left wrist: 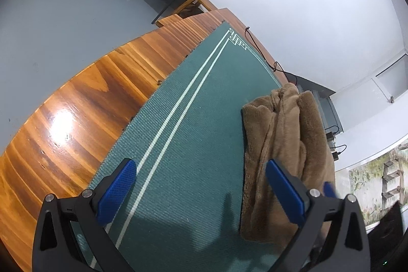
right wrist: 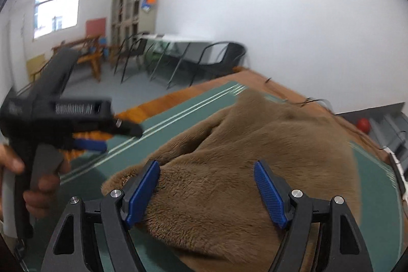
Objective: Fold clothes
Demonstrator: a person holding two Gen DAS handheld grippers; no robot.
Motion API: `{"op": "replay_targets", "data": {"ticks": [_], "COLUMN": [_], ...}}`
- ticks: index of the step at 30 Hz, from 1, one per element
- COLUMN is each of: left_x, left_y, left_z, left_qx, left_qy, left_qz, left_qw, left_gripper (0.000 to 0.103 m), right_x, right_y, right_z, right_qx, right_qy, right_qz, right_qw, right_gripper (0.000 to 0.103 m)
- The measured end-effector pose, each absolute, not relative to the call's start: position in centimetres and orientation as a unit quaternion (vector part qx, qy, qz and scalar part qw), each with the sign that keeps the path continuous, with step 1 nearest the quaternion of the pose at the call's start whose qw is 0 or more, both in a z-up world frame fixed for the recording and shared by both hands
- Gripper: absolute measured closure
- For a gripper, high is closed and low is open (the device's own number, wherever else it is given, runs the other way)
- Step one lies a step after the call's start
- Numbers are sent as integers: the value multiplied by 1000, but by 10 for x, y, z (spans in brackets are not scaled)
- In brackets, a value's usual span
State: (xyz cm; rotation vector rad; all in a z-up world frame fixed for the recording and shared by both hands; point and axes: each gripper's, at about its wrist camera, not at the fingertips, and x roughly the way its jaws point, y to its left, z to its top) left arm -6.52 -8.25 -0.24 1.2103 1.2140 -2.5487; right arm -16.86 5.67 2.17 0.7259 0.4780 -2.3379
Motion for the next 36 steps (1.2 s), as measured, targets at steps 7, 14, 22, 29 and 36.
{"op": "replay_targets", "data": {"ticks": [7,14,22,29,36], "left_x": [-68,-74,-75,-92,-150], "left_y": [-80,-68,-61,-33,-12], "left_z": [-3,-4,5,49,54], "left_qx": [400,405,411,420,481], "left_qy": [389,357,366,307,284], "left_qz": [-829,-841,-835,-854,-826], "left_qw": [29,27,-4,-13,-77], "left_gripper": [1,1,1,1,1], "right_x": [-163,-158,-139,-153,-185], "right_y": [57,58,128,216,283], "right_z": [-11,-17,35,52,36], "right_qx": [300,302,281,290,351], "right_qy": [180,181,92,9,-114], "right_qz": [-876,-870,-874,-900,-879], "right_qw": [332,346,385,325,301], "right_gripper": [24,18,17,6,5]}}
